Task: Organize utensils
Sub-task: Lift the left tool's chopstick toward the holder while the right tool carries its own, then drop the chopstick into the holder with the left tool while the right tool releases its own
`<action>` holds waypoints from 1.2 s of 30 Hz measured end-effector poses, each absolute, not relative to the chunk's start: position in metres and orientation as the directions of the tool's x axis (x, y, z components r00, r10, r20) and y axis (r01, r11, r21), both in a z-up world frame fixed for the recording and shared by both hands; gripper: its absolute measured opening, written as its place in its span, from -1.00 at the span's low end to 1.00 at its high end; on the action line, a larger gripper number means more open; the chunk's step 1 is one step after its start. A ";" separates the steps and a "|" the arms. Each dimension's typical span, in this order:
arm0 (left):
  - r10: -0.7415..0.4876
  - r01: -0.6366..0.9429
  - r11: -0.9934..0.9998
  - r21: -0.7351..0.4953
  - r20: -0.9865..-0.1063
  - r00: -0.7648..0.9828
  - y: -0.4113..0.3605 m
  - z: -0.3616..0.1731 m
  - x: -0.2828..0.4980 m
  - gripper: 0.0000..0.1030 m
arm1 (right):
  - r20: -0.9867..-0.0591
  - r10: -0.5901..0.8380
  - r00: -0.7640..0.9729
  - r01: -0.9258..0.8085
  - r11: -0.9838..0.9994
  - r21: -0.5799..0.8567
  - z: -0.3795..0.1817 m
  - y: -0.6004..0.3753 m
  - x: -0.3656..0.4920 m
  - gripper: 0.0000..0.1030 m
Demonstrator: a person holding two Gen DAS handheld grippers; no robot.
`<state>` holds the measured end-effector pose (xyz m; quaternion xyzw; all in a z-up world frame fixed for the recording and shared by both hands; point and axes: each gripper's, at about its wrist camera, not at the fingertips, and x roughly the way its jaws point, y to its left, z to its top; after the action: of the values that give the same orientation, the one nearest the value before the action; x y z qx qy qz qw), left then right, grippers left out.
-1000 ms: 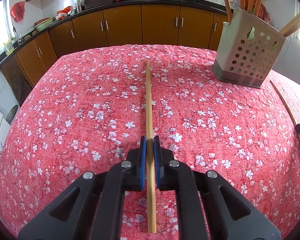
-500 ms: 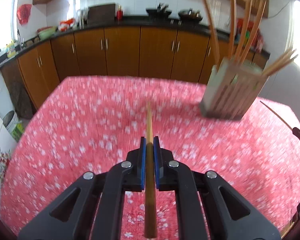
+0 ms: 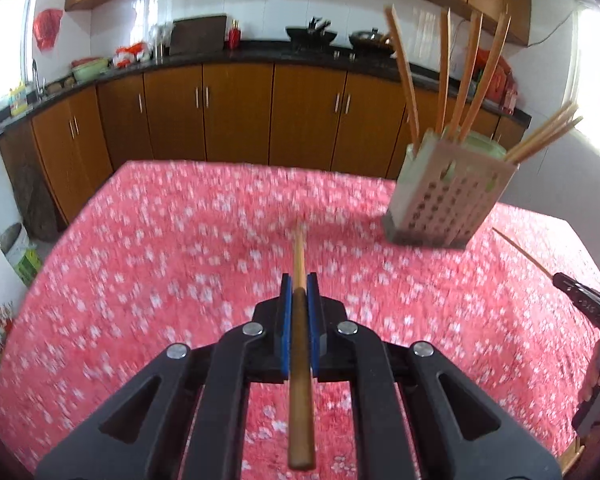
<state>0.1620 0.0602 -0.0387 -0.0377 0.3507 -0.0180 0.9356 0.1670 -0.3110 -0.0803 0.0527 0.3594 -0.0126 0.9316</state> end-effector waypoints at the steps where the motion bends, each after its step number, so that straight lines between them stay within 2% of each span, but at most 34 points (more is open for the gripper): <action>1: -0.060 0.005 0.996 -0.086 -0.662 0.747 0.061 -0.044 0.161 -0.84 | -0.685 0.010 0.728 0.061 0.995 0.080 -0.088 -0.309 0.170 -0.85; 6: -0.061 -0.003 0.996 -0.091 -0.690 0.721 0.063 -0.064 0.158 -0.84 | -0.726 0.036 0.687 0.024 0.997 0.073 -0.105 -0.304 0.171 -0.83; 10: -0.063 -0.002 0.996 -0.092 -0.702 0.710 0.062 -0.072 0.159 -0.85 | -0.731 0.043 0.682 0.013 0.997 0.071 -0.109 -0.304 0.161 -0.58; 13: -0.066 0.000 0.996 -0.094 -0.705 0.706 0.060 -0.074 0.159 -0.85 | -0.738 0.050 0.673 0.005 0.997 0.072 -0.111 -0.303 0.152 -0.57; 15: -0.067 0.000 0.996 -0.094 -0.707 0.705 0.059 -0.074 0.160 -0.85 | -0.747 0.055 0.662 -0.001 0.997 0.073 -0.115 -0.302 0.148 -0.58; 17: -0.067 -0.001 0.995 -0.095 -0.706 0.705 0.059 -0.074 0.159 -0.85 | -0.750 0.047 0.660 -0.002 0.998 0.061 -0.116 -0.299 0.146 -0.85; 20: -0.068 -0.004 0.995 -0.101 -0.695 0.715 0.059 -0.069 0.157 -0.85 | -0.748 0.051 0.661 -0.005 0.998 0.064 -0.112 -0.300 0.144 -0.86; 31: -0.080 0.007 0.991 -0.131 -0.559 0.825 0.062 -0.008 0.143 -0.85 | -0.510 0.070 0.857 0.009 0.989 0.150 -0.022 -0.315 0.119 -0.86; 36: -0.097 0.032 0.990 -0.140 -0.487 0.868 0.059 0.022 0.136 -0.85 | -0.445 0.063 0.893 0.007 0.988 0.155 0.003 -0.314 0.118 -0.86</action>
<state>0.1364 0.0590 0.0224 -0.0635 0.2544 -0.0334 0.9644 0.1180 -0.3144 0.0028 0.0767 0.2304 0.0144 0.9700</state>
